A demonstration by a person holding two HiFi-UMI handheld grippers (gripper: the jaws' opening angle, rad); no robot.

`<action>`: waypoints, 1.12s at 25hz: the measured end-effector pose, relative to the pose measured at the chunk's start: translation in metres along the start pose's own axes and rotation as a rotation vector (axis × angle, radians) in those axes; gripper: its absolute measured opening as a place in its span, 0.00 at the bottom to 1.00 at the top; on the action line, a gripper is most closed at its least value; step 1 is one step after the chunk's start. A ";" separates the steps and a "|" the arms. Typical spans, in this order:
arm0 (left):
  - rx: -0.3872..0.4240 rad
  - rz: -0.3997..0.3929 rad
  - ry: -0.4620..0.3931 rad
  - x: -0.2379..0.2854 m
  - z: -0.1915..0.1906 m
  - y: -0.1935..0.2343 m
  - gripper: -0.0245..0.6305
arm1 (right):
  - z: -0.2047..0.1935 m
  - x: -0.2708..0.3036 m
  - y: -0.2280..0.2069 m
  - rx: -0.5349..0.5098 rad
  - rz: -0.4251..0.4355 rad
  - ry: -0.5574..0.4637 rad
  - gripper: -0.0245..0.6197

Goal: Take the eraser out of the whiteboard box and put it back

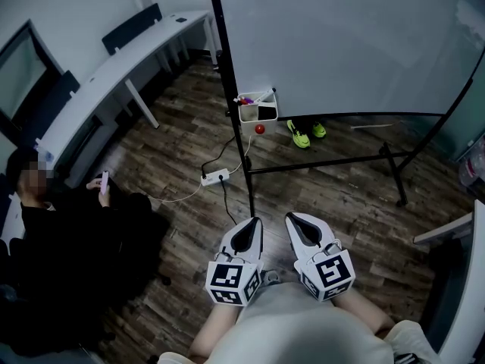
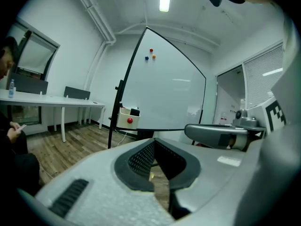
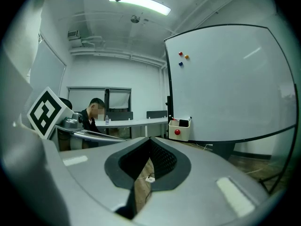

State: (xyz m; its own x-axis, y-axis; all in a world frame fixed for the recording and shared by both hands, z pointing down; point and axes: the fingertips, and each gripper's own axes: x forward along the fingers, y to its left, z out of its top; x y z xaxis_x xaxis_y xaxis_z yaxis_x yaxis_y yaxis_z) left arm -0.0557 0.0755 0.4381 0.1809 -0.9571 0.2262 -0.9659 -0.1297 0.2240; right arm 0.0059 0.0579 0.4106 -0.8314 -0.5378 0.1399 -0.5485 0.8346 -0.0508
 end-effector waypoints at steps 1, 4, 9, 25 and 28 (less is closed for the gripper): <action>0.001 -0.005 0.003 0.003 0.001 0.003 0.04 | 0.001 0.005 -0.002 0.001 -0.005 -0.001 0.05; 0.003 -0.014 0.006 0.011 0.004 0.013 0.04 | 0.003 0.017 -0.007 0.003 -0.018 -0.003 0.05; 0.006 -0.028 0.009 0.023 0.012 0.028 0.04 | 0.005 0.040 -0.013 -0.003 -0.021 0.001 0.05; -0.006 -0.027 0.015 0.067 0.034 0.056 0.04 | 0.021 0.088 -0.049 -0.001 -0.021 0.005 0.05; -0.008 -0.013 0.009 0.081 0.040 0.064 0.04 | 0.025 0.102 -0.059 -0.012 -0.007 -0.001 0.05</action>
State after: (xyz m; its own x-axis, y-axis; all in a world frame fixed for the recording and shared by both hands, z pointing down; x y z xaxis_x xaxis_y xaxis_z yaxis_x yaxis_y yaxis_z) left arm -0.1105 -0.0201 0.4332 0.1947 -0.9531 0.2318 -0.9621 -0.1395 0.2345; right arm -0.0485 -0.0492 0.4028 -0.8275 -0.5440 0.1390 -0.5535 0.8320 -0.0383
